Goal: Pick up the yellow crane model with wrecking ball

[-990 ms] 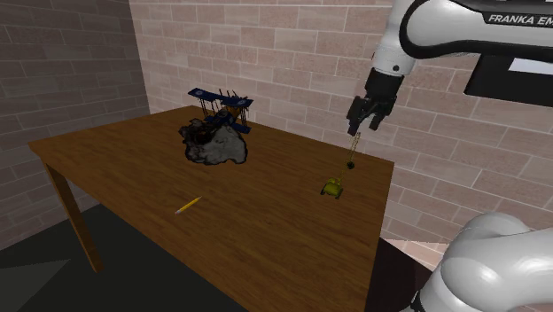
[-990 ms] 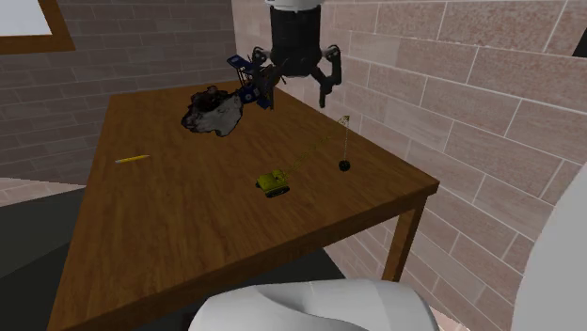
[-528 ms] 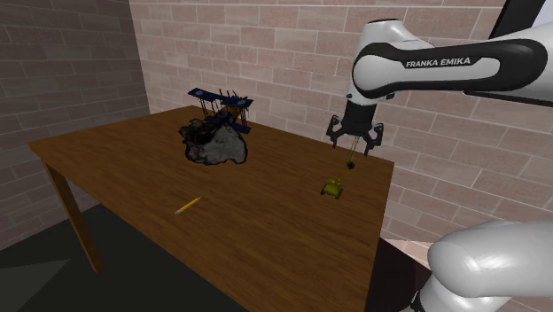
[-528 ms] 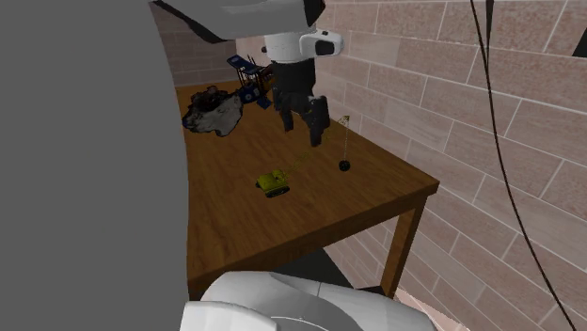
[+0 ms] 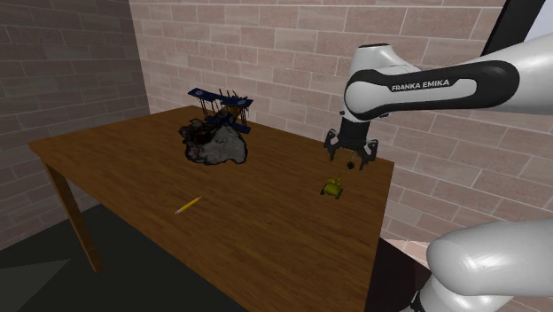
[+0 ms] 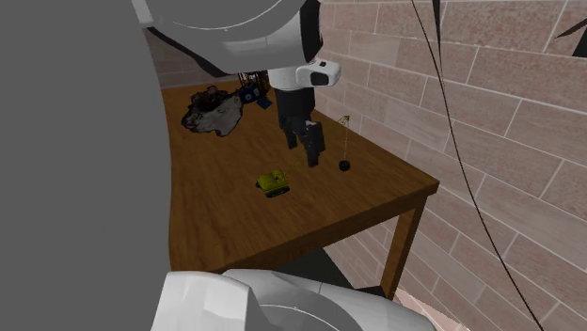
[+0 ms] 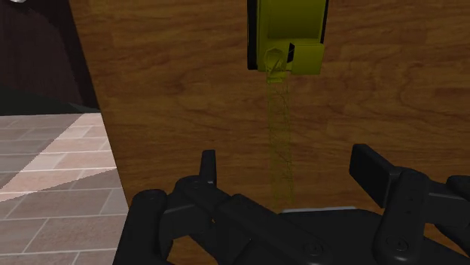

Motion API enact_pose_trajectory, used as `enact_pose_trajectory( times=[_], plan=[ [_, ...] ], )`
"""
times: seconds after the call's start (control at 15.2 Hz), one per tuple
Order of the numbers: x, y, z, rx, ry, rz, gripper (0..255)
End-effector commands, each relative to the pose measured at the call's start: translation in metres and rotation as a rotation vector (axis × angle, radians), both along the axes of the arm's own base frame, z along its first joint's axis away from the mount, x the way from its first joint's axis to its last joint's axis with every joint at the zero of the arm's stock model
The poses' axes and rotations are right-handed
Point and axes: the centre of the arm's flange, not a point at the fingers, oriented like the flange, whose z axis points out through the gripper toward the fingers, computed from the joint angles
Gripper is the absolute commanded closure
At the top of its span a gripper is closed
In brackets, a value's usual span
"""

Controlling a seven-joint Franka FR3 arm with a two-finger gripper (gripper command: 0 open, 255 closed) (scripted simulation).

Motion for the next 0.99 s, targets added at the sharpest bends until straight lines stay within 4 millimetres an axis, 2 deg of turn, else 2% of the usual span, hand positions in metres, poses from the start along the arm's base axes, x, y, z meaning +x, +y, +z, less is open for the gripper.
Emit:
enact_pose_trajectory(
  times=[0.0, 0.07, 0.66, 0.92],
  plan=[
    [-0.001, -0.001, -0.004, 0.0, -0.001, -0.001, 0],
    [-0.001, -0.001, -0.004, 0.0, -0.001, -0.001, 255],
    [-0.001, -0.001, -0.004, 0.0, -0.001, -0.001, 255],
    [-0.001, -0.001, 0.017, 0.0, -0.001, -0.001, 255]
  ],
)
